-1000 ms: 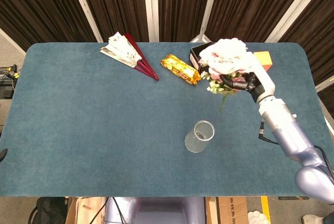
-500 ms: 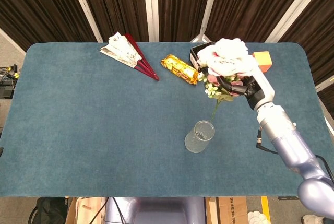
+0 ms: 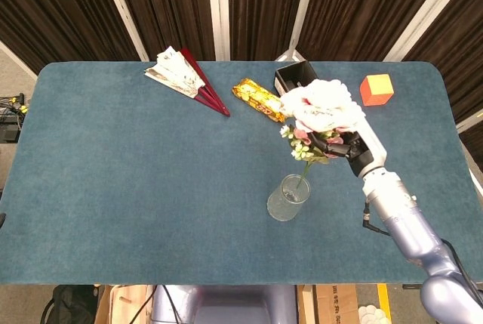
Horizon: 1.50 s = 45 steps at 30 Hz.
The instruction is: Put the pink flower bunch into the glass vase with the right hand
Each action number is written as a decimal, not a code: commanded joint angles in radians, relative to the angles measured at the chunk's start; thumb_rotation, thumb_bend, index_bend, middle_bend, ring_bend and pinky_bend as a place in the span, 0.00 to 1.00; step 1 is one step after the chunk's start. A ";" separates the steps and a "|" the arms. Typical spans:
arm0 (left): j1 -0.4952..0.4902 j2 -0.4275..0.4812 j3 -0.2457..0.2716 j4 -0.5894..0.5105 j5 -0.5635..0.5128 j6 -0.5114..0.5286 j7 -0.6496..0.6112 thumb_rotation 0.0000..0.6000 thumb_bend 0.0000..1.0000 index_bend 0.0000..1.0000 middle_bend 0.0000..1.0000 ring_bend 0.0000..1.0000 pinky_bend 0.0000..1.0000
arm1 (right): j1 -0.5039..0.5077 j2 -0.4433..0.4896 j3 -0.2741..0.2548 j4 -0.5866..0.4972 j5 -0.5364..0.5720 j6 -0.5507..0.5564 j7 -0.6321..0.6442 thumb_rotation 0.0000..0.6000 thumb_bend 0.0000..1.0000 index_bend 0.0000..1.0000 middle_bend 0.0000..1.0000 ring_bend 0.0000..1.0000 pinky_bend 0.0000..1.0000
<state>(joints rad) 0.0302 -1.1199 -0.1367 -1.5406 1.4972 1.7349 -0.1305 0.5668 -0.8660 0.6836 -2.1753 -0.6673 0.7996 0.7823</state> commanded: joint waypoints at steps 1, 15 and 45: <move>0.001 0.001 -0.001 -0.001 -0.001 0.001 -0.002 1.00 0.25 0.04 0.00 0.00 0.02 | 0.000 -0.034 -0.030 0.028 -0.031 -0.003 -0.003 1.00 0.43 0.56 0.48 0.53 0.17; -0.002 -0.004 0.001 -0.008 0.002 -0.004 0.021 1.00 0.25 0.04 0.00 0.00 0.02 | -0.102 -0.167 -0.114 0.131 -0.324 -0.018 0.127 1.00 0.43 0.55 0.48 0.49 0.17; -0.013 -0.011 0.012 -0.020 0.011 -0.025 0.061 1.00 0.25 0.04 0.00 0.00 0.02 | -0.109 -0.181 -0.307 0.288 -0.817 -0.048 0.516 1.00 0.19 0.36 0.20 0.19 0.04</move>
<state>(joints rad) 0.0178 -1.1312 -0.1250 -1.5602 1.5078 1.7096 -0.0693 0.4513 -1.0551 0.3871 -1.8944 -1.4731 0.7475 1.2876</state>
